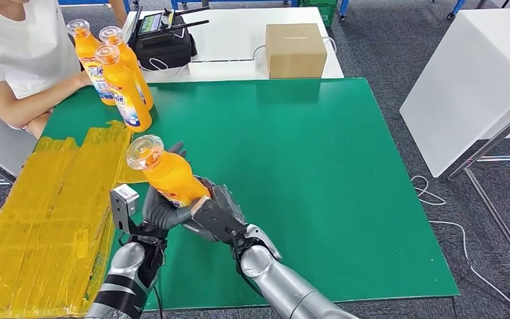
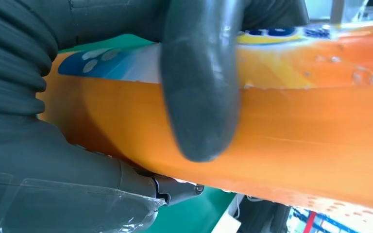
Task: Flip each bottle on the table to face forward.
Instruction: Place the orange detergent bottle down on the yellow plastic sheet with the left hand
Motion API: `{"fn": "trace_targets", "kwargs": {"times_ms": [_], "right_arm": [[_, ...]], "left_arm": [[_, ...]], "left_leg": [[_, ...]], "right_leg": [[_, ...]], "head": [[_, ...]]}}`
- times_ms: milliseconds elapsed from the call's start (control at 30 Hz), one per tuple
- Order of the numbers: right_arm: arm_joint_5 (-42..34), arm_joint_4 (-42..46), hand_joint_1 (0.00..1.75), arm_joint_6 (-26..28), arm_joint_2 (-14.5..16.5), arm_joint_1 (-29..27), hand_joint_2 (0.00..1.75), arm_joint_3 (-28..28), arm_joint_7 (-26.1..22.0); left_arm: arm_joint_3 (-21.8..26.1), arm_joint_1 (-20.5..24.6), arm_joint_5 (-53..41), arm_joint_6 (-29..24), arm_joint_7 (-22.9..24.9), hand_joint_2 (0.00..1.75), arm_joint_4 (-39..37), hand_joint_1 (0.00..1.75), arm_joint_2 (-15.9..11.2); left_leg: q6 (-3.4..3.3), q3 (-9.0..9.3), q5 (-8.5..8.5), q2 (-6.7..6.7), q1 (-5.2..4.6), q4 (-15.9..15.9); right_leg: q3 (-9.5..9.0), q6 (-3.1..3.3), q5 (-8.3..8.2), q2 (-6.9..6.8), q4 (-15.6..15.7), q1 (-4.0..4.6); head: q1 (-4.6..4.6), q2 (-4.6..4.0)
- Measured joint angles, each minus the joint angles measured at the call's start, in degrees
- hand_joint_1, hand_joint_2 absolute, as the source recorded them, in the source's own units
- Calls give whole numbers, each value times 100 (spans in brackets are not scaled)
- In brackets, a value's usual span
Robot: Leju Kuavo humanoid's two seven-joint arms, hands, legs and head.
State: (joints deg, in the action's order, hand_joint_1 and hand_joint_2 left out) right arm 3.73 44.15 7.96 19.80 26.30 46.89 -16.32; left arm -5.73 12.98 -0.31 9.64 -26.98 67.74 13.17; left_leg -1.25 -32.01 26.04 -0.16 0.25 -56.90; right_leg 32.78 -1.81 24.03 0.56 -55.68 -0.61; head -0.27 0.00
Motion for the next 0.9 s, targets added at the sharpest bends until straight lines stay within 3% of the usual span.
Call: {"fn": "trace_targets", "kwargs": {"times_ms": [167,300,900], "right_arm": [[-84,-142,175,22,0,112,175,269,34],[-119,-205,175,26,0,156,175,375,36],[-367,-395,175,333,49,380,175,821,-2]], "left_arm": [[177,-159,231,-2,42,175,137,2,61],[247,-210,257,-3,49,175,180,172,89],[592,-371,727,-107,99,175,576,175,277]], "left_leg": [[0,-1,0,0,0,0],[0,-2,0,0,0,0],[0,-2,0,0,0,0]], "right_leg": [[3,0,0,0,0,0],[3,0,0,1,0,-1],[5,0,0,1,0,0]], "head": [[0,0],[-1,0],[-1,0]]}}
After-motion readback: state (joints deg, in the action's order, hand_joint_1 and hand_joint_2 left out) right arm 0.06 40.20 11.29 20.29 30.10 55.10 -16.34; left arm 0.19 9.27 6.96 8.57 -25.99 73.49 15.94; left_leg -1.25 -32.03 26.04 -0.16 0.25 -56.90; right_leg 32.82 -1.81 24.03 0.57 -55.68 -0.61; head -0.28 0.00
